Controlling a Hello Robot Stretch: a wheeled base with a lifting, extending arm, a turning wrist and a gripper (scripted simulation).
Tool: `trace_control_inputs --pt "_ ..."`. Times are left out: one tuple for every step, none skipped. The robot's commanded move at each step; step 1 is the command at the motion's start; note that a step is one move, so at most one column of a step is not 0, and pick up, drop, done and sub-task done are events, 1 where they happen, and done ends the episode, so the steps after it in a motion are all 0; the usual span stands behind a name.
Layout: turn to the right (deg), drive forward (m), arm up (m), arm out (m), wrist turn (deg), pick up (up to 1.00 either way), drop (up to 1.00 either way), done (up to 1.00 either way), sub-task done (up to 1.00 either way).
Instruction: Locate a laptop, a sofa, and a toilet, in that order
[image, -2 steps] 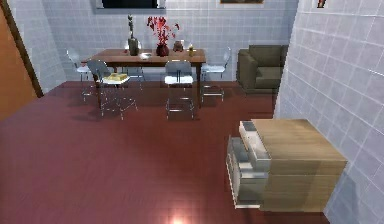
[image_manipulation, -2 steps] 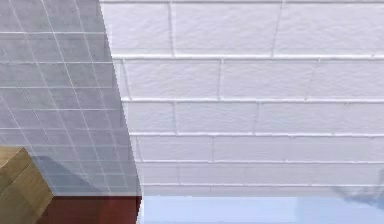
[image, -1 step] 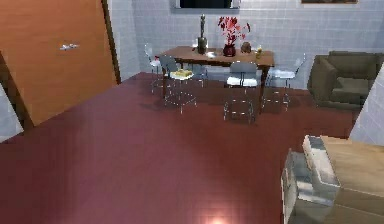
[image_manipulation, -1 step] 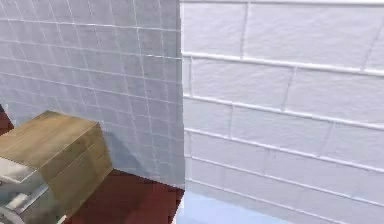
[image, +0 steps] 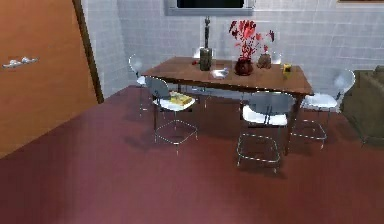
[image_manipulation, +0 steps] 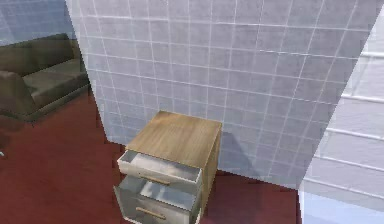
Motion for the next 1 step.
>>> trace_control_inputs --pt "24.0 0.00 0.00 0.00 0.0 0.00 0.00 0.00 0.00"
